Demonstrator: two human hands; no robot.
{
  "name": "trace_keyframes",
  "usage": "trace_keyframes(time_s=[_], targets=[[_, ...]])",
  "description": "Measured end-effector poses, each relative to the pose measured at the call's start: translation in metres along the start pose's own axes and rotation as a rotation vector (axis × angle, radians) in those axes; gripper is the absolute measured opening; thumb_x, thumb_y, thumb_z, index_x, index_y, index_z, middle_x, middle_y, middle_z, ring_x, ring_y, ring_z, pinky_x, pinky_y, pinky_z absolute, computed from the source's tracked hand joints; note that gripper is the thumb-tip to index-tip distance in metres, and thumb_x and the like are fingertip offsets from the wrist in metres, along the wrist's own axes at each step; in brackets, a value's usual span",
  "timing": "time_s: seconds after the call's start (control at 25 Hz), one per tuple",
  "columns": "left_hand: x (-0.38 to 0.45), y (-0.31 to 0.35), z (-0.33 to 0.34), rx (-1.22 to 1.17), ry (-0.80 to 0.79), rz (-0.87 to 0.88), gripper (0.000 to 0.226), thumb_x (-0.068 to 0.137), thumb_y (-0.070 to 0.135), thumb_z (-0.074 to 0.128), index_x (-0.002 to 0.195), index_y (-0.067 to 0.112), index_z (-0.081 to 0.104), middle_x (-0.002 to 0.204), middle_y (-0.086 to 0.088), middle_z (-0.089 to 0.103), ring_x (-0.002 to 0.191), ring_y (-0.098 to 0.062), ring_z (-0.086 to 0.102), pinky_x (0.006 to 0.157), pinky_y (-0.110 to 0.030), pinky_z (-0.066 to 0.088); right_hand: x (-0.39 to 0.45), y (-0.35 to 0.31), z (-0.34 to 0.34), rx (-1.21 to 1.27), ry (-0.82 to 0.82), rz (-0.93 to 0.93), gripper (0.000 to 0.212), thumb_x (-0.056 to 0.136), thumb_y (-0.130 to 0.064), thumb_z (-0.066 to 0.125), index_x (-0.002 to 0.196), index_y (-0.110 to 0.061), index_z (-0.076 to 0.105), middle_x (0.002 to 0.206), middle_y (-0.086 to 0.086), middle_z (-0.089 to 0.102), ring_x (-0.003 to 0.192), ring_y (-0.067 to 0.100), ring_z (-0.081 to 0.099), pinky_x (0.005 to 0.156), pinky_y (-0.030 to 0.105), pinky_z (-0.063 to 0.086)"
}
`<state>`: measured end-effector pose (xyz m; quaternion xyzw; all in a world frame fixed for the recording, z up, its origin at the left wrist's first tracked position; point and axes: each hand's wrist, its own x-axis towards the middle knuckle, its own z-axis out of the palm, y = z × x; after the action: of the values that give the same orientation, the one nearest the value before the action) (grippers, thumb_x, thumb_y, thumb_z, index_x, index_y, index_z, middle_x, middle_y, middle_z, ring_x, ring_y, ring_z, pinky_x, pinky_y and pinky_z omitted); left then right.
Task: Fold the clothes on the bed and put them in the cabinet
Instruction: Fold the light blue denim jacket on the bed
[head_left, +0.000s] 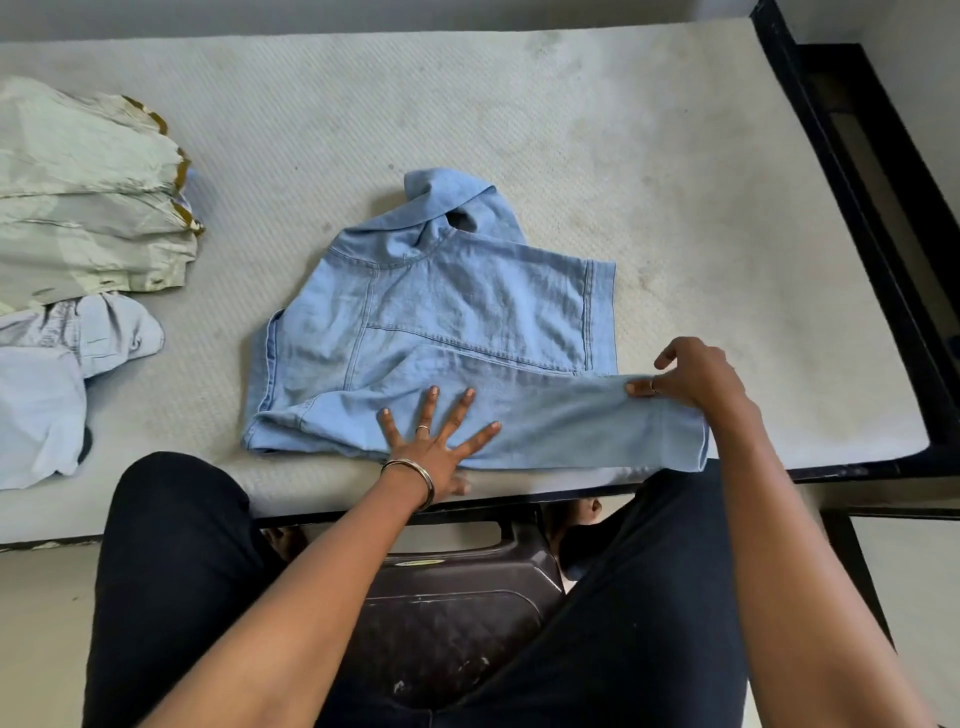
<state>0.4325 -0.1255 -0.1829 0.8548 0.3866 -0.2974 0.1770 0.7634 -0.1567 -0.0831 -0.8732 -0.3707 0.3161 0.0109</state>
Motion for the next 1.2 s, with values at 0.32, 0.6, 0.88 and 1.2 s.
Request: trace_keyframes(time_s=[0.32,0.6,0.88,1.2], targets=[[0.012,0.056,-0.008,0.085,0.013,0.33,0.076,0.09,0.043,0.054,0.152,0.035,0.013,0.162,0.001,-0.001,0.147,-0.025,-0.016,0.107,-0.071,-0.011,-0.027,-0.088,0.042,0.746,-0.155,-0.044,0.058,0.077,-0.039,0.082,0.117,-0.003,0.059,0.119,0.018,0.059,0.077,0.03,0.07,0.054,0.034,0.058],[-0.005,0.043,-0.031,-0.774,0.325,0.026,0.027,0.087,0.006,0.055,0.109,0.014,0.068,0.101,-0.013,0.07,0.095,-0.032,0.065,0.087,-0.039,0.051,-0.019,-0.034,0.084,0.332,-0.116,0.168,0.046,0.075,-0.041,0.084,0.081,-0.007,0.053,0.076,0.01,0.061,0.067,0.027,0.063,0.056,0.035,0.054],[0.017,0.054,-0.054,-1.704,0.192,-0.217,0.071,0.08,0.011,0.077,0.132,0.031,0.033,0.088,-0.006,0.057,0.077,-0.018,0.058,0.067,-0.032,0.052,-0.024,-0.033,0.103,0.883,-0.091,-0.102,0.026,0.09,-0.017,0.068,0.102,0.001,0.056,0.102,0.029,0.064,0.084,0.032,0.065,0.075,0.054,0.055],[0.025,0.056,-0.045,-0.512,0.599,-0.097,0.057,0.071,0.023,0.082,0.122,0.028,0.057,0.11,-0.007,0.055,0.095,-0.027,0.057,0.081,-0.041,0.05,-0.04,-0.048,0.113,-0.022,0.434,-0.009,0.058,0.077,0.008,0.055,0.13,-0.01,0.041,0.122,0.022,0.045,0.109,0.039,0.044,0.079,0.045,0.041]])
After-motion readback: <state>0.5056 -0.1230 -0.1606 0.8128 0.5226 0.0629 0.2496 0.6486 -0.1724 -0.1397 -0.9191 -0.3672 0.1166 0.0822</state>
